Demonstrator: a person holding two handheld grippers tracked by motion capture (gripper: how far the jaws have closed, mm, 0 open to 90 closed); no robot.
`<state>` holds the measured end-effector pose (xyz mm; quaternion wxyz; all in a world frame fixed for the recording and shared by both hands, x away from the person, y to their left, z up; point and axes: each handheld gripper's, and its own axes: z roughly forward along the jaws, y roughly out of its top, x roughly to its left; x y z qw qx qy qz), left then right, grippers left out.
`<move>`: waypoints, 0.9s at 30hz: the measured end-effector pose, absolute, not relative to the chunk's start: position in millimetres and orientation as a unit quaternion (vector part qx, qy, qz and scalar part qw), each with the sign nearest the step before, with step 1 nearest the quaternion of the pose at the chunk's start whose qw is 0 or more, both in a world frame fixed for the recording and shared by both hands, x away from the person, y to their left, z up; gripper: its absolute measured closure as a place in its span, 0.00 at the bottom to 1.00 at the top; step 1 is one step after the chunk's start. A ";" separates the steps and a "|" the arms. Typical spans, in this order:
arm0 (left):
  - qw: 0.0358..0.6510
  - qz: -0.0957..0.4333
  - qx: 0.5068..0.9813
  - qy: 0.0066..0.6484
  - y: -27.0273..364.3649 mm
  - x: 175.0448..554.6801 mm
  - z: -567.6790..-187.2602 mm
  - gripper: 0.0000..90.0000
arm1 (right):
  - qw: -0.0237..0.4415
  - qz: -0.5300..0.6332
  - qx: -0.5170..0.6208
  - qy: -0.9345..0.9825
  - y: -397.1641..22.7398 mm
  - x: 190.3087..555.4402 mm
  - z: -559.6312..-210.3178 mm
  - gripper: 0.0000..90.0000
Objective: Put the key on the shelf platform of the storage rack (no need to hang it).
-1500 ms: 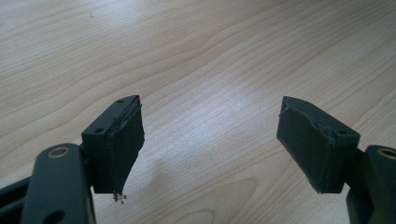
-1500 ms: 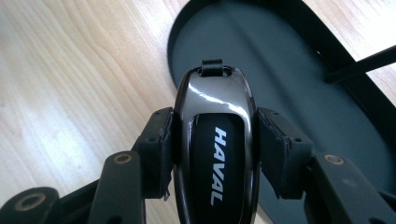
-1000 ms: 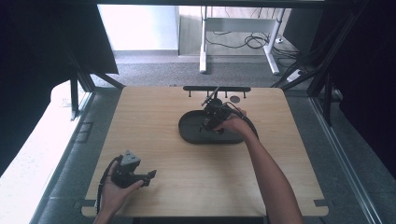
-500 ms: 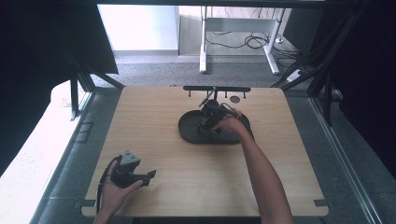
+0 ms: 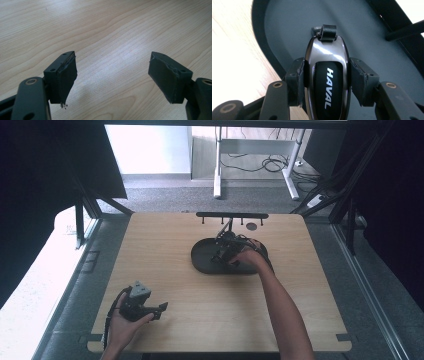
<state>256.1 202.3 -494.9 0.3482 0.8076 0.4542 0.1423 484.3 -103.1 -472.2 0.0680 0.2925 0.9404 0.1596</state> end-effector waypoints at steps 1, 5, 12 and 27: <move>0.348 0.142 0.808 0.454 202.4 256.1 -495.0 0.26 | 0.067 0.161 0.290 0.941 -103.9 484.7 -474.4 0.55; 0.348 0.142 0.807 0.455 202.7 256.3 -495.4 0.26 | 0.073 0.149 0.287 0.943 -106.2 485.2 -483.9 0.55; 0.349 0.142 0.806 0.456 203.8 256.3 -495.1 0.26 | 0.078 0.134 0.289 0.945 -110.8 488.7 -492.3 0.54; 0.348 0.141 0.808 0.455 204.1 256.8 -495.6 0.26 | 0.092 0.128 0.304 0.939 -117.4 490.9 -504.1 0.54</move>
